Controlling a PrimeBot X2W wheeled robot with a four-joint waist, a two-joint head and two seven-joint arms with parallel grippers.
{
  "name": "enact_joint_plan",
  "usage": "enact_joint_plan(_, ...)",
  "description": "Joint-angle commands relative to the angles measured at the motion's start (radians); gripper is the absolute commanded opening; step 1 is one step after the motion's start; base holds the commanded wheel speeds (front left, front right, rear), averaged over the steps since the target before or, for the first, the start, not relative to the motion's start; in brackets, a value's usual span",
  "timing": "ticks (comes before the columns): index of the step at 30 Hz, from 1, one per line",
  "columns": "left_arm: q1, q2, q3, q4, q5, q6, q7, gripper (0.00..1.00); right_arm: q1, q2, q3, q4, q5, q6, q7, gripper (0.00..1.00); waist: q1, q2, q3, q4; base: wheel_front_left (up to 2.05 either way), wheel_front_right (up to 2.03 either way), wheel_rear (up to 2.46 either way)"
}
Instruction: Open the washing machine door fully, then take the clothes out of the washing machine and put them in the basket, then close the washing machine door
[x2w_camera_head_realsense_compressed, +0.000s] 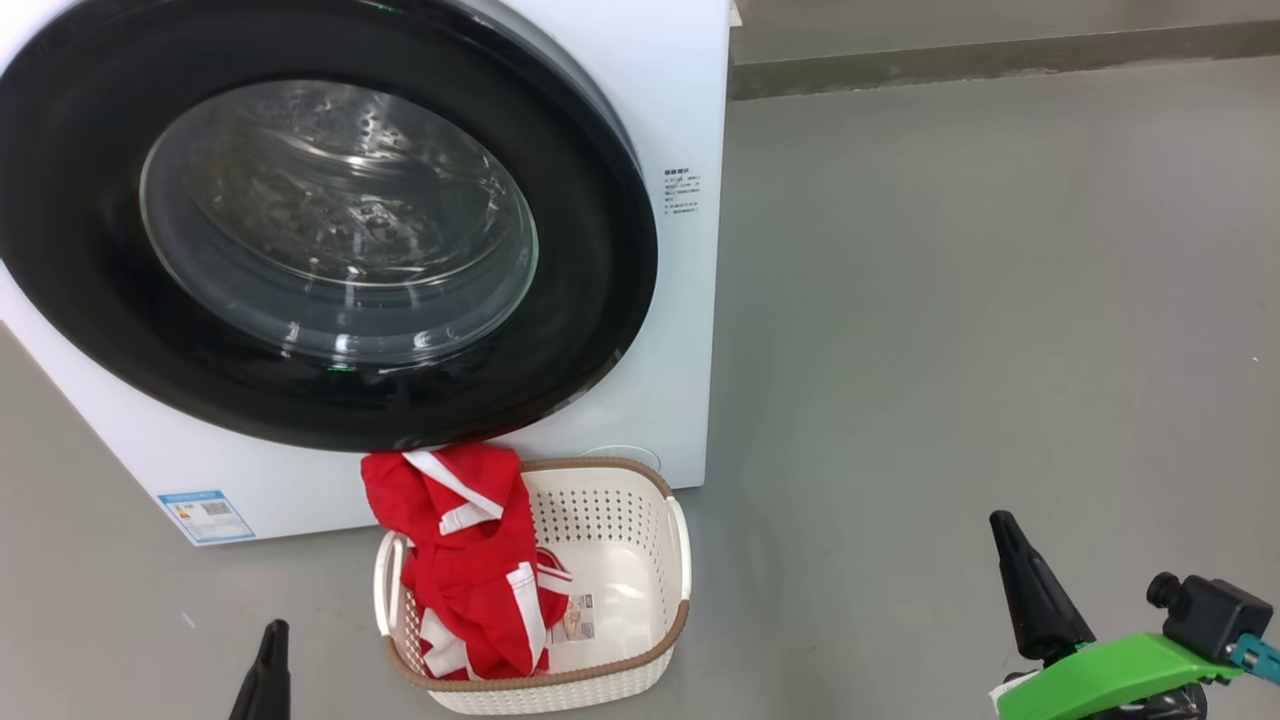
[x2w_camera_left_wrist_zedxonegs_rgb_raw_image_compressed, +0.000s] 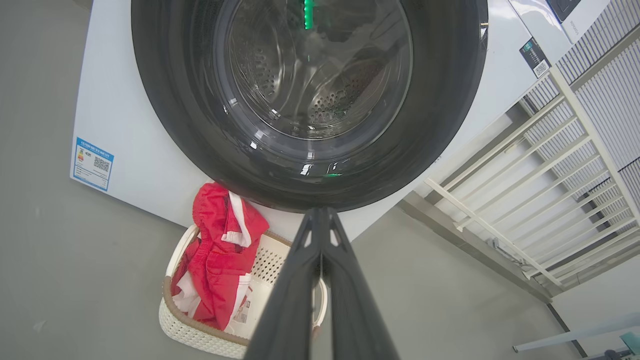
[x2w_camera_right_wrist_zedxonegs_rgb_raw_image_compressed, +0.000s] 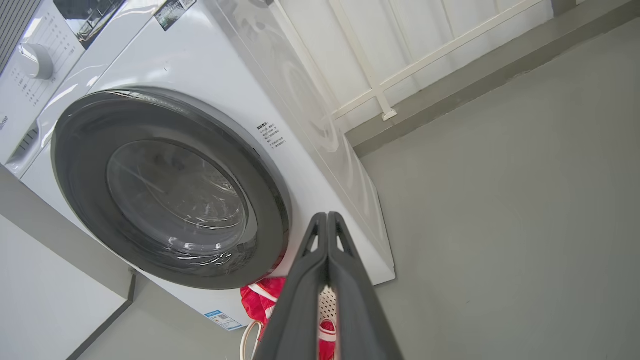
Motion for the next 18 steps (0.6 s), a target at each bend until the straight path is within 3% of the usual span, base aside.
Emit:
enact_joint_plan(1, -0.050, 0.008, 0.018, -0.018, -0.032, -0.003, 0.008, 0.00, -0.059, -0.015, -0.001, -0.020, 0.036, -0.001, 0.007, 0.00, -0.0001, 0.0000, 0.001, 0.001, 0.00, 0.00, 0.00)
enact_joint_plan(18, -0.087, -0.001, 0.022, 0.007, -0.212, -0.004, 0.056, 0.00, -0.077, -0.019, -0.022, -0.008, 0.240, -0.002, 0.054, 0.00, -0.0001, 0.0000, 0.009, 0.010, 0.00, 0.00, 0.00)
